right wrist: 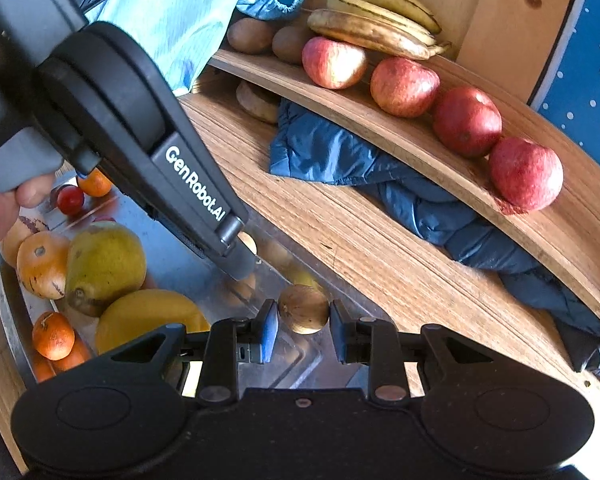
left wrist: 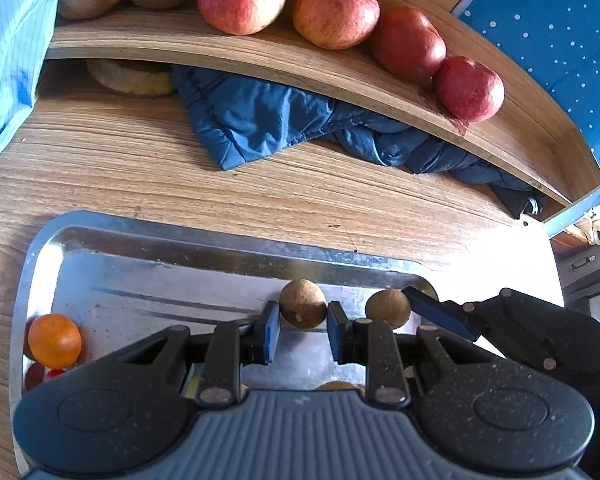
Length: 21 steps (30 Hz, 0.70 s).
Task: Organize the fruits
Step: 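Lower and release the brown fruit from the left tool while the right tool releases its fruit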
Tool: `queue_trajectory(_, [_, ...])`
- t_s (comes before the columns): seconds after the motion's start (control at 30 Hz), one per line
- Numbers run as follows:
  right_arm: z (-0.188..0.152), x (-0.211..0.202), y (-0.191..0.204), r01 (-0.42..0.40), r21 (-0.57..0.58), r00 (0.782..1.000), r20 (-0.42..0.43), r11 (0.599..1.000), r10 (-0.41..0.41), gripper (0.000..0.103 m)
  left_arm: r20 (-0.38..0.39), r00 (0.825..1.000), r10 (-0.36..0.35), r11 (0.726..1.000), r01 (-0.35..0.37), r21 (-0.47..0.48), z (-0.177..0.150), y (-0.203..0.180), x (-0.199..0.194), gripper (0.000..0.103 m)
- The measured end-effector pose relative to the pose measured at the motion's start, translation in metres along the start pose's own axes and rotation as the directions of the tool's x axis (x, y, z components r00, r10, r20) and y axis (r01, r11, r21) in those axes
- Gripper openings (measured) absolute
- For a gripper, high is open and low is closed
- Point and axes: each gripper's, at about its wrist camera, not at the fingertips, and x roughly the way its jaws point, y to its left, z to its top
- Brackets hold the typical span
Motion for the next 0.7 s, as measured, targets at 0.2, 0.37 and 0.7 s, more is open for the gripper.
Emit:
queue_trajectory(0.2, [-0.004, -0.004, -0.001, 0.001, 0.019, 1.0, -0.011, 1.0, -0.001, 0.03, -0.013, 1.0, -0.003, 1.0, 0.003, 0.016, -0.004, -0.003, 0.004, 0.027])
queue_trajectory(0.37, [-0.008, -0.007, 0.001, -0.004, 0.027, 1.0, -0.019, 1.0, 0.005, 0.03, -0.019, 1.0, -0.002, 1.0, 0.002, 0.02, -0.005, -0.005, 0.005, 0.027])
queue_trajectory(0.7, [-0.014, -0.008, 0.004, -0.013, 0.027, 0.999, -0.031, 1.0, 0.014, 0.03, -0.034, 0.999, 0.003, 1.0, -0.002, 0.03, -0.008, -0.008, 0.007, 0.027])
